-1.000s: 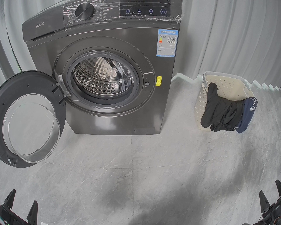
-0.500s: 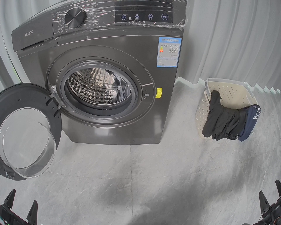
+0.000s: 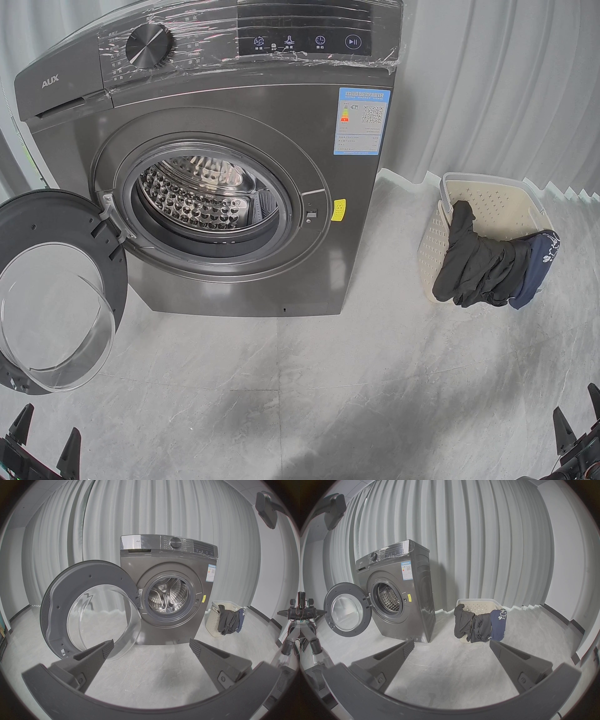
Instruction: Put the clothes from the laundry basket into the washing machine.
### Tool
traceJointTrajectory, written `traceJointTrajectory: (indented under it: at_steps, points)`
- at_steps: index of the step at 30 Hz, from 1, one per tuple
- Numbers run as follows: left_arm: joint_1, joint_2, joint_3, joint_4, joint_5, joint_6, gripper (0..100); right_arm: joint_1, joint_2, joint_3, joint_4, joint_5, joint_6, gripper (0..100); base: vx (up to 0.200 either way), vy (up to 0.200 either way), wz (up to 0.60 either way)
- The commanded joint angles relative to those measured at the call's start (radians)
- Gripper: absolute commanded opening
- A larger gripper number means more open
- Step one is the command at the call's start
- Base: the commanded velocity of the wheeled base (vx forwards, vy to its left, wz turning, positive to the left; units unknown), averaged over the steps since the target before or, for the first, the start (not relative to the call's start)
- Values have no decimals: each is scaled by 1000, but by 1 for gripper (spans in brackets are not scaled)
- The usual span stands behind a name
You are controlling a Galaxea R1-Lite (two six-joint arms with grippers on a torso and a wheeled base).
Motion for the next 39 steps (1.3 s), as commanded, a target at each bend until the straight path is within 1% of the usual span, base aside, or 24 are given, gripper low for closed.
traceJointTrajectory:
  at_steps: [1, 26, 35, 39]
  points:
    - [0, -13, 16, 0, 0, 0, 100, 0, -13, 16, 0, 2, 0, 100, 0, -200, 0]
    - [0, -13, 16, 0, 0, 0, 100, 0, -13, 16, 0, 2, -2, 100, 0, -200, 0]
    - [0, -13, 16, 0, 0, 2, 100, 0, -13, 16, 0, 2, -2, 100, 0, 0, 0]
    - [0, -13, 16, 0, 0, 2, 100, 0, -13, 16, 0, 2, -2, 100, 0, -200, 0]
